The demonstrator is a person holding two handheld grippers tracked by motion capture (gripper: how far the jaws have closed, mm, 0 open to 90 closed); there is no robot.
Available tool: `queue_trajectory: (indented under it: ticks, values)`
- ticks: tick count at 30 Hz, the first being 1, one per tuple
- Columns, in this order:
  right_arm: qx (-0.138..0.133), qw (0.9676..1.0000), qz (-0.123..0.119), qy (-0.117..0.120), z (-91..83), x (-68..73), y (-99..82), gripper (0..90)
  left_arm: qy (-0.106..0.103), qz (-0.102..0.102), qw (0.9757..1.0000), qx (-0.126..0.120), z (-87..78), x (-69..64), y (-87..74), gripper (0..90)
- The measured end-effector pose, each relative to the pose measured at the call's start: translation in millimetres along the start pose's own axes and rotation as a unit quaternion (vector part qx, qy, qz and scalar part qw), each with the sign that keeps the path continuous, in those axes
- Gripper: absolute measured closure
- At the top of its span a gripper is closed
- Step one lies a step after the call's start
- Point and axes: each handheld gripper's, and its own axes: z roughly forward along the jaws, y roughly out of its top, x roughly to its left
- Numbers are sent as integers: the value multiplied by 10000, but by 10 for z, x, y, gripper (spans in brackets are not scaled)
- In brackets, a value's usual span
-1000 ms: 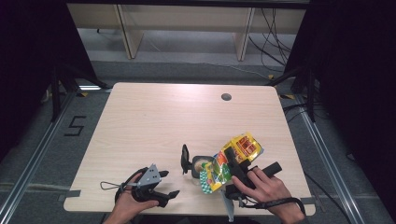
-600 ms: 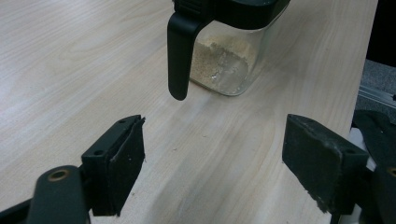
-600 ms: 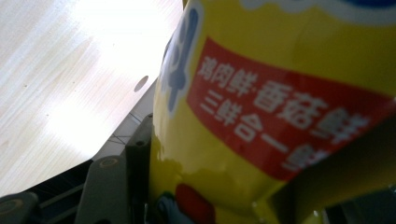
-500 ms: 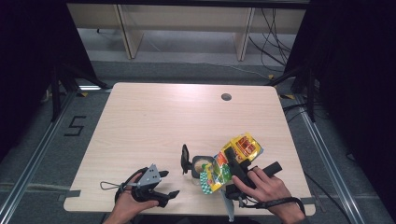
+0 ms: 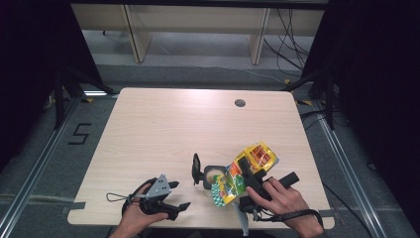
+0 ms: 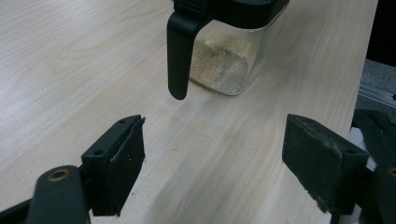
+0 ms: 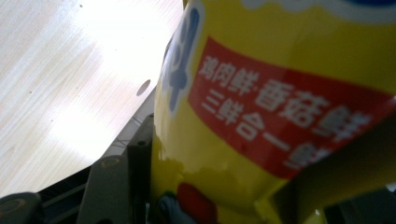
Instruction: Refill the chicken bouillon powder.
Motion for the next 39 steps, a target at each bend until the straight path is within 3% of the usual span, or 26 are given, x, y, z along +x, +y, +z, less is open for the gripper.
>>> queue_trajectory:
  ticks: [1,4,6,7,9,10,11,13,14,16,18,21,23,25,27,31,36,39]
  values:
    - [-44,9999,24,110,9,-7,-3,426,0,-12,10000,4,-1,-1,2,207]
    - [-22,9999,37,96,1,-6,-8,426,-27,-38,10000,-14,2,-9,-1,207]
    - [-12,10000,18,75,-1,-15,-14,426,-6,-26,10000,-3,2,-5,-1,207]
    - [27,10000,-12,-63,-9,-14,-13,426,-13,-32,10000,41,-4,-4,5,207]
    - [48,9999,-60,-80,-20,-20,-16,426,-10,56,10000,-13,-3,2,4,207]
    - [28,10000,-79,32,-17,-26,-17,426,-21,94,10000,-1,-4,10,4,207]
    - [59,10000,-72,29,-18,-30,-14,426,4,-32,10000,10,-4,-1,2,207]
    - [36,9999,-75,-79,-21,-26,-12,426,24,-43,10000,-6,-2,-5,3,207]
    - [9,10000,-58,49,-17,-27,-11,426,-6,69,10000,27,-8,4,10,207]
    - [38,9999,-92,-60,-17,-11,-6,426,-3,8,10000,7,-1,0,0,207]
    - [-11,10000,-49,54,-8,-15,-15,426,-4,-21,10000,8,-2,-1,4,207]
    - [2,10000,-51,64,-11,-15,-20,427,-4,118,9999,15,-7,13,6,207]
    - [9,10000,-8,53,-8,-15,-22,426,15,-36,10000,-19,-2,-6,4,207]
    - [19,10000,-33,-65,-16,-12,-19,427,-19,50,10000,-16,-2,2,3,207]
    - [-2,10000,-10,59,-6,-17,-17,427,-11,-31,10000,5,1,-5,-2,207]
    - [-35,10000,-50,72,-9,-17,-13,427,-16,-40,10000,7,2,-6,-4,207]
    - [-25,10000,-51,74,-11,-14,-13,428,-34,112,9999,9,0,12,2,207]
    - [-10,10000,-56,57,-9,-15,-15,432,-27,22,10000,15,0,6,3,207]
